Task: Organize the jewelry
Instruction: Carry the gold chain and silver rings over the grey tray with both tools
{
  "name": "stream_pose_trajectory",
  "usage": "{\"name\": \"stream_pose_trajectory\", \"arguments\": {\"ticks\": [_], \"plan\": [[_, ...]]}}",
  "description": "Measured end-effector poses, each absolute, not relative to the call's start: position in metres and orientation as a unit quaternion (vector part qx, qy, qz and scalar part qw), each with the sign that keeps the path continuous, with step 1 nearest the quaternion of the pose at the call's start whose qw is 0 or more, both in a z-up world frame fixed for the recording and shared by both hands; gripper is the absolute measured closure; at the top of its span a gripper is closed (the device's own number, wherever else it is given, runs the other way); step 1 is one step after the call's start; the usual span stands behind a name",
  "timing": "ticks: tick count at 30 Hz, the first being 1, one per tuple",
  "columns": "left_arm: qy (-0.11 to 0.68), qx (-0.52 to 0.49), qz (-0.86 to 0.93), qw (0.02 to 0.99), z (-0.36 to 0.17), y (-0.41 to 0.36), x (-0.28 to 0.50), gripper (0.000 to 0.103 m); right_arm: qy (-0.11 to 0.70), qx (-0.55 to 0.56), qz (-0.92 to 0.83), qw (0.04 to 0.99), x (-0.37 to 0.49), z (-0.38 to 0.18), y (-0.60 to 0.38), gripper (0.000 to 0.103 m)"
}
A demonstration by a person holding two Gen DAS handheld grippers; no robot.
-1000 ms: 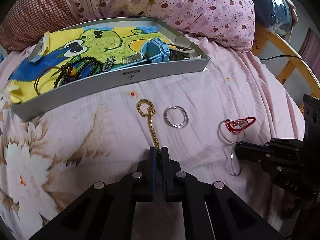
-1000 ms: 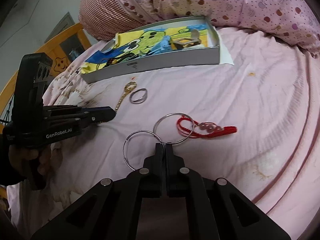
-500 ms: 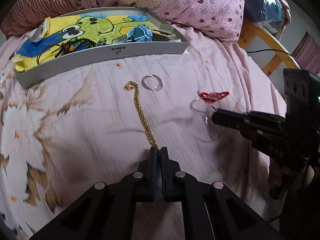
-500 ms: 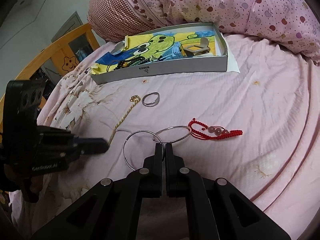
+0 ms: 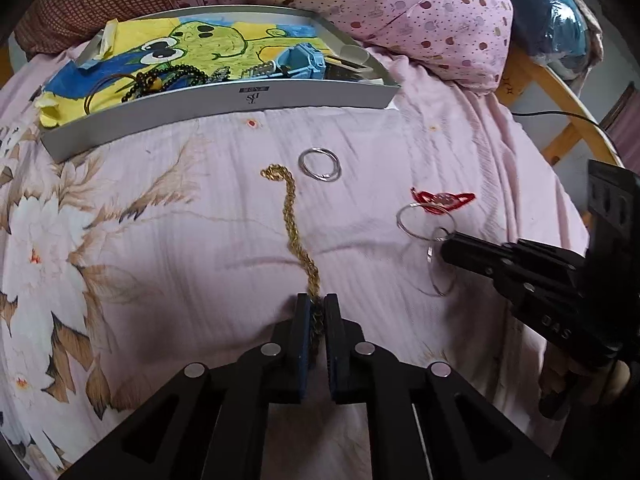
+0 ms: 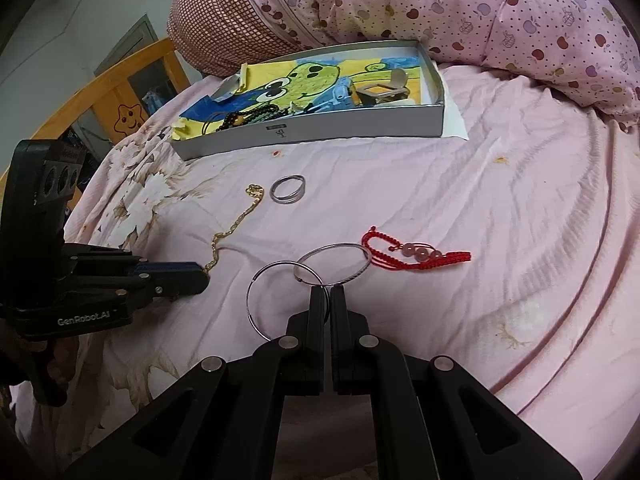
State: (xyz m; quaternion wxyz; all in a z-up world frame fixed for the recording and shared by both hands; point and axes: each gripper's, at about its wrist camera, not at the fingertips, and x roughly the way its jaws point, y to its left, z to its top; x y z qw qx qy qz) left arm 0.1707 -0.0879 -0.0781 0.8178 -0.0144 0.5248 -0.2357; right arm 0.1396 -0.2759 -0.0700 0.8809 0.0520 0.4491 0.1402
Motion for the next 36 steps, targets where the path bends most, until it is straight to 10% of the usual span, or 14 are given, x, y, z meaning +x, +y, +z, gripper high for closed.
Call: {"name": "stream_pose_trajectory", "arguments": {"ticks": [36], "plan": [[0.461,-0.042,-0.297,0.835,-0.024,-0.07,0.148,0.098,0.401,0.06,0.159,0.9,0.129,-0.04,-0.266,0.1]]}}
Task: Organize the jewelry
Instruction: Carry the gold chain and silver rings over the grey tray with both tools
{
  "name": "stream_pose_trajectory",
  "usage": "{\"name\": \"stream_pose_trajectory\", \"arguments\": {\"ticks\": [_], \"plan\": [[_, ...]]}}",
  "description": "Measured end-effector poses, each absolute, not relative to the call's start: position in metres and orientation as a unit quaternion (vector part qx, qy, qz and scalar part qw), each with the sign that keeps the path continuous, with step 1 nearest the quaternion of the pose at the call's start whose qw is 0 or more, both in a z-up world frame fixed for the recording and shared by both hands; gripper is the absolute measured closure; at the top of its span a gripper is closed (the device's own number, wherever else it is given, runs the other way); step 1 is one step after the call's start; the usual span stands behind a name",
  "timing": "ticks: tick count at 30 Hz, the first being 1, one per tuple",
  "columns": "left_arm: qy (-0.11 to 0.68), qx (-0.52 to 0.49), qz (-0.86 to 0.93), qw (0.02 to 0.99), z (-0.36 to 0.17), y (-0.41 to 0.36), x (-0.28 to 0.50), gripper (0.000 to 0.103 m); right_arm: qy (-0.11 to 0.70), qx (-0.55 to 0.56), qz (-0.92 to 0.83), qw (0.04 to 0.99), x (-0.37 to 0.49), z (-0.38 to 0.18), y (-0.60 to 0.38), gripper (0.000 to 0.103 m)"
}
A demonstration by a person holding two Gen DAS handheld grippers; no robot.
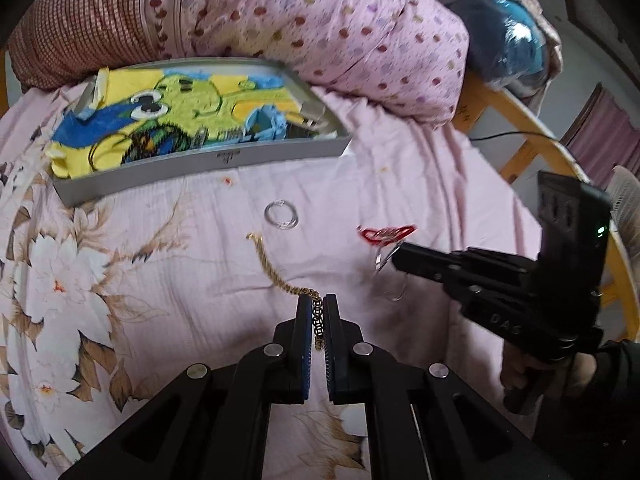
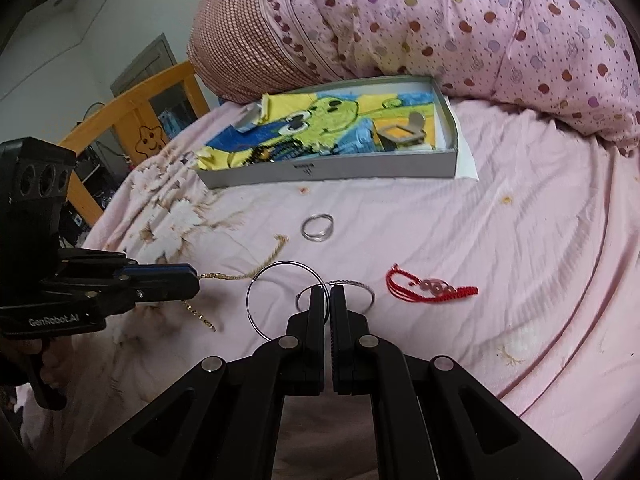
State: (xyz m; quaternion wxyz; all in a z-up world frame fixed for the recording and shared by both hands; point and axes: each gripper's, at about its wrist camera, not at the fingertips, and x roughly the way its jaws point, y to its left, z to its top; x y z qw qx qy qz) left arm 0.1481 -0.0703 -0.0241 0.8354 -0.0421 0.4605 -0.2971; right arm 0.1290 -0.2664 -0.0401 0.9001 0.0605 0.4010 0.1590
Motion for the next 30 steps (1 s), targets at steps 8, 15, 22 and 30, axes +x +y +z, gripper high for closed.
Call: {"name": "stream_pose_trajectory", "arguments": {"ticks": [8,15,22,30], "plan": [[0.432,-0.061,-0.316,0.843,0.007,-0.065,0.157,0.098,0.369,0.056,0.159,0.914,0.126,-0.015,-0.261,0.1],[0.403,-0.064,-0.315,0.857,0.035,-0.054,0.18,0.098,0.353,0.059,0.15,0.922,0.135,-0.003,-0.263,0.1],[0.37,-0.065,-0.29,0.88,0.061,-0.042,0.224,0.098,0.315,0.063,0.158,0.934,0.187,0.023,-0.257,0.1],[0.337,-0.088,-0.251,0.903,0.068,-0.035,0.291,0.098,0.33,0.077,0.15,0.929,0.271,0.025,-0.243,0.1]]}}
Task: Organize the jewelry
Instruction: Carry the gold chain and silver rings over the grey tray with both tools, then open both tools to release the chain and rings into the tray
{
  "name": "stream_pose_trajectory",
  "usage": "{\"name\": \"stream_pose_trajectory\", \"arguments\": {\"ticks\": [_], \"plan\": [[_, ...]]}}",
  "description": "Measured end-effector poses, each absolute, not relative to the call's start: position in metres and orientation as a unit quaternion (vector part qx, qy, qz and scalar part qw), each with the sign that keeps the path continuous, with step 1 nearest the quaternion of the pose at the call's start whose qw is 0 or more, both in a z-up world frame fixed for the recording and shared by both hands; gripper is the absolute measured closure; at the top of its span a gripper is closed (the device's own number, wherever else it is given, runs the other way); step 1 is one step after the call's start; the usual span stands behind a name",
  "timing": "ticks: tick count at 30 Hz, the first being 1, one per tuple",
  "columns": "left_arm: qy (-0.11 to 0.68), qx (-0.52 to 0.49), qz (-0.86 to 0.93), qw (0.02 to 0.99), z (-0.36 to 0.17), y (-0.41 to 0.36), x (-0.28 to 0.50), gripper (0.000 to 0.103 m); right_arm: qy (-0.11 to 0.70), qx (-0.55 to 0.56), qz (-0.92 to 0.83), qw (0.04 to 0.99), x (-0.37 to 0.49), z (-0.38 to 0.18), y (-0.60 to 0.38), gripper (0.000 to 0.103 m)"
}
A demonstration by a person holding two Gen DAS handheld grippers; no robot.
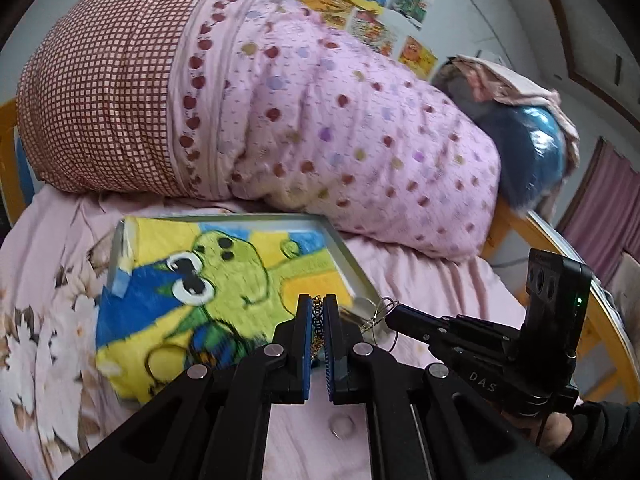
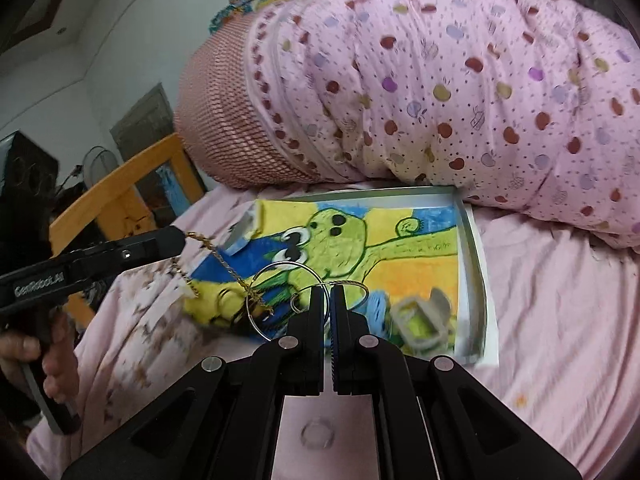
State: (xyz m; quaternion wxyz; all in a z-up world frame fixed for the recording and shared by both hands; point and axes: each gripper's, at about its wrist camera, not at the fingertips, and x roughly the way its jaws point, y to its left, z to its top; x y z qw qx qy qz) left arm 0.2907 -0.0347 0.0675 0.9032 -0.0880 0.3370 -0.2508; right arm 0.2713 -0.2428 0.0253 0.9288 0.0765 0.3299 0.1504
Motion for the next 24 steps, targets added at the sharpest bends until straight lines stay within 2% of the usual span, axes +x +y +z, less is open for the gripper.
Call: {"name": "stream_pose_trajectory", "arguments": {"ticks": [12,20,21,23,24], "plan": [[0.398,-0.107,-0.199,0.889,-0.003,-0.028,0.344,0.097,0.4,0.07,0.114,0.907,0.332,-0.02,-0.232,0.1],[0.428,-0.111,-0.2,0.875,-0.018,-0.031,0.349,0.097,0.415,0.075,0.104,0.901,0.338,-0.028,-0.24,0.098],[0.433,-0.112,-0.199,0.872,-0.02,-0.032,0.35,0.097,0.415,0.076,0.103,0.901,0.337,-0.028,-0.241,0.096],[0.436,-0.112,-0.197,0.871,-0.02,-0.032,0.349,0.097,0.413,0.078,0.099,0.902,0.334,-0.027,-0.245,0.086],[0.437,-0.112,-0.195,0.871,-0.02,-0.032,0.349,0.097,0.41,0.079,0.097,0.904,0.333,-0.026,-0.247,0.073]]}}
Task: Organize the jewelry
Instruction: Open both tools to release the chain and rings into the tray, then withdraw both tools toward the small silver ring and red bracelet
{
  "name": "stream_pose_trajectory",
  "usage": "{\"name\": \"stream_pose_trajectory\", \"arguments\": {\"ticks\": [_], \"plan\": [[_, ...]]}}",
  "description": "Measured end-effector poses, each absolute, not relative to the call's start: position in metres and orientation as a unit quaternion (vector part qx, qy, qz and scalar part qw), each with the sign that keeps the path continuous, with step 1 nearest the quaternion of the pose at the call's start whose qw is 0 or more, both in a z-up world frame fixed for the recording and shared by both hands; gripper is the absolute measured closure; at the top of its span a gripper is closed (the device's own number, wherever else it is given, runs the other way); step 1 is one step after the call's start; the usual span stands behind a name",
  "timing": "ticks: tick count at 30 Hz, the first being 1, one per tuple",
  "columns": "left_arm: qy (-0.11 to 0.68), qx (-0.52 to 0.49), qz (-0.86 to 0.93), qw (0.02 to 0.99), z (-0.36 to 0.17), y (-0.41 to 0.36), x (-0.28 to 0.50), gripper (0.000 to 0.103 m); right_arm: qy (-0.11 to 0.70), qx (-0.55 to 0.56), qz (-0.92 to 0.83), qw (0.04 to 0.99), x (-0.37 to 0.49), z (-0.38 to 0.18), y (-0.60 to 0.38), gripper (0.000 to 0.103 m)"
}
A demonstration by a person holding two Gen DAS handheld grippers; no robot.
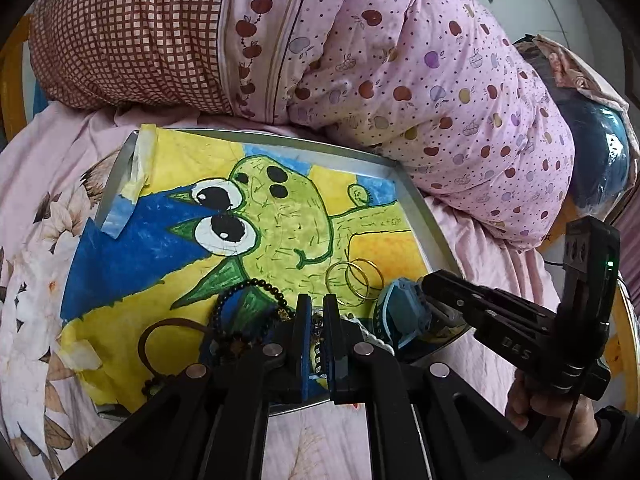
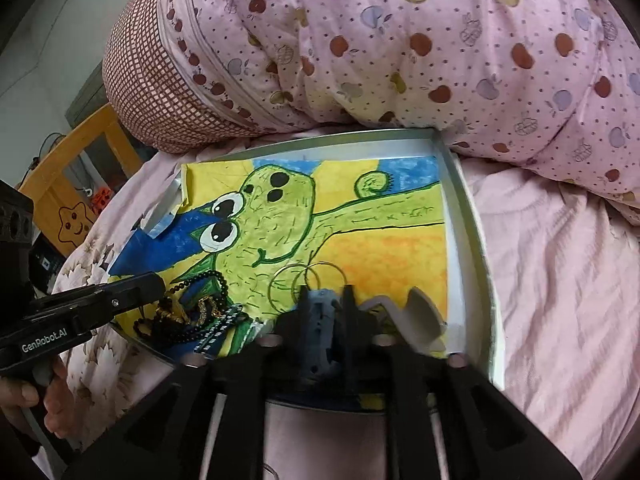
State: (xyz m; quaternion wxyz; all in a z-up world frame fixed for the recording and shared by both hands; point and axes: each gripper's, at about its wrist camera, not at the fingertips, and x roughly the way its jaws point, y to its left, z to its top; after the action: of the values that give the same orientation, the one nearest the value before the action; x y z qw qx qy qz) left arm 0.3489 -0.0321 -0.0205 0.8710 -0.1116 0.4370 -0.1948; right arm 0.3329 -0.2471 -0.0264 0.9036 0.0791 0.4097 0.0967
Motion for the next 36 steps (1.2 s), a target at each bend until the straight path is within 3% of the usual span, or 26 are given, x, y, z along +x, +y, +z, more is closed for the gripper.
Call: {"name": "stream_pose_trajectory", "arguments": {"ticks": [1,2,7,9,11,12,20,24,30,36], "plan": [[0.438,-0.114,-0.194,0.87,-0.02,-0.032,0.349,0.097,0.404,0.081,0.094,0.906,0.33,-0.024,-0.25,0.061],[0.438,-0.117,-0.192,0.87,-0.02,-0.031,0.348,0.095,0.401,0.082,0.093,0.908,0.329,-0.023,-0.251,0.059],[0.438,-0.117,-0.176,0.874,-0.017,-0.028,0.345,0.074,0.386,0.079,0.084,0.915,0.32,-0.013,-0.262,0.058],[0.433,-0.118,-0.168,0.878,-0.014,-0.026,0.34,0.057,0.38,0.078,0.08,0.918,0.317,-0.008,-0.265,0.051],[0.423,-0.123,-0.163,0.883,-0.01,-0.023,0.334,0.025,0.37,0.081,0.078,0.922,0.311,-0.002,-0.268,0.04],[0.416,-0.127,-0.162,0.886,-0.007,-0.022,0.331,0.022,0.365,0.083,0.078,0.924,0.308,0.001,-0.27,0.038],[0.389,-0.116,-0.14,0.903,0.013,-0.022,0.307,0.002,0.329,0.072,0.077,0.939,0.28,0.022,-0.278,0.019],[0.377,-0.109,-0.134,0.91,0.024,-0.022,0.294,0.0,0.311,0.063,0.074,0.945,0.263,0.033,-0.281,0.009],[0.362,-0.077,-0.126,0.92,0.04,-0.026,0.268,0.0,0.285,0.064,0.07,0.954,0.238,0.049,-0.287,0.002],[0.349,-0.056,-0.135,0.926,0.055,-0.03,0.24,0.0,0.271,0.049,0.07,0.959,0.208,0.059,-0.292,0.002]]}}
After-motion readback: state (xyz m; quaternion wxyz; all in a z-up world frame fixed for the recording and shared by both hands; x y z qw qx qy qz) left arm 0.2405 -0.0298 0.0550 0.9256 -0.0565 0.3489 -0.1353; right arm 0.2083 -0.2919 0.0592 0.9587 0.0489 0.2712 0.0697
